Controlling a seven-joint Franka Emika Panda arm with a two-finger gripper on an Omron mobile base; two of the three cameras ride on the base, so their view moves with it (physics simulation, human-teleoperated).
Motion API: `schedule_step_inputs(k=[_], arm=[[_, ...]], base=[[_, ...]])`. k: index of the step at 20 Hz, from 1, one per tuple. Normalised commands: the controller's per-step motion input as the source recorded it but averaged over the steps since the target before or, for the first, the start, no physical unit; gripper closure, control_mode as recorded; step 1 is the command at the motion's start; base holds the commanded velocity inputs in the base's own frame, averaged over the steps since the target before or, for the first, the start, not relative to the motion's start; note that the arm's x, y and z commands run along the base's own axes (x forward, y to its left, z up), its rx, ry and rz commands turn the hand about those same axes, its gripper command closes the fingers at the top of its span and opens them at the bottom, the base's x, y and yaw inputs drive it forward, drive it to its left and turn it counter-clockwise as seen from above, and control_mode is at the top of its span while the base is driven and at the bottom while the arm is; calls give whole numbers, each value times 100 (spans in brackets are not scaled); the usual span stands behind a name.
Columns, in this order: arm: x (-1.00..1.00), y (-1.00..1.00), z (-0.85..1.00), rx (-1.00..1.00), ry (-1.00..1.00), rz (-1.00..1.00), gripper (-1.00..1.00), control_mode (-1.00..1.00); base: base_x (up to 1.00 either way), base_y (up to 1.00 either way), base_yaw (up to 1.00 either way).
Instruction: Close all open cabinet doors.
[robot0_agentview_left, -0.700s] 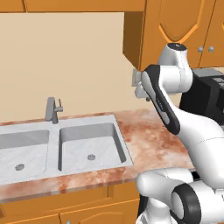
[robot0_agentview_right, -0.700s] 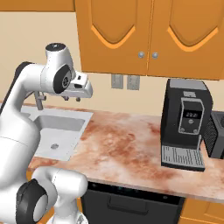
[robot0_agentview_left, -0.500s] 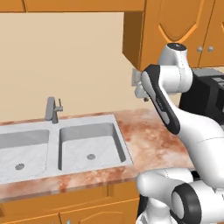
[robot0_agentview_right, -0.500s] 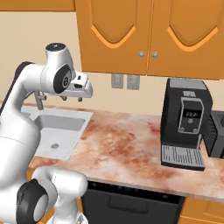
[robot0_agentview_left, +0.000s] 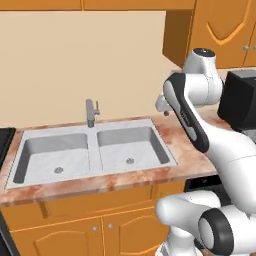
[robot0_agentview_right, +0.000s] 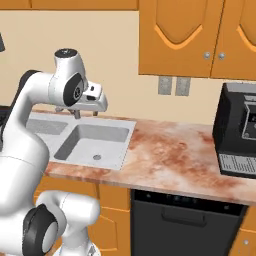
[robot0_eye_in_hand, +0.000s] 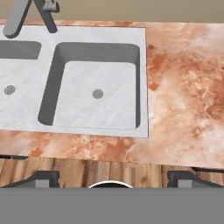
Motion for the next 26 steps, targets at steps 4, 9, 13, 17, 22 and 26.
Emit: schedule_step_inputs(k=[4,9,13,17,22,26], arm=[[0,0,0,0,0,0,-100,100],[0,0,0,0,0,0,-100,100],[0,0,0,0,0,0,-100,100],[0,0,0,0,0,0,-100,100],[0,0,0,0,0,0,-100,100],[0,0,0,0,0,0,-100,100]], base=[[-32,97,0],[-29,99,0],[-47,100,0],[-59,90,0],[-59,74,0],[-48,71,1]])
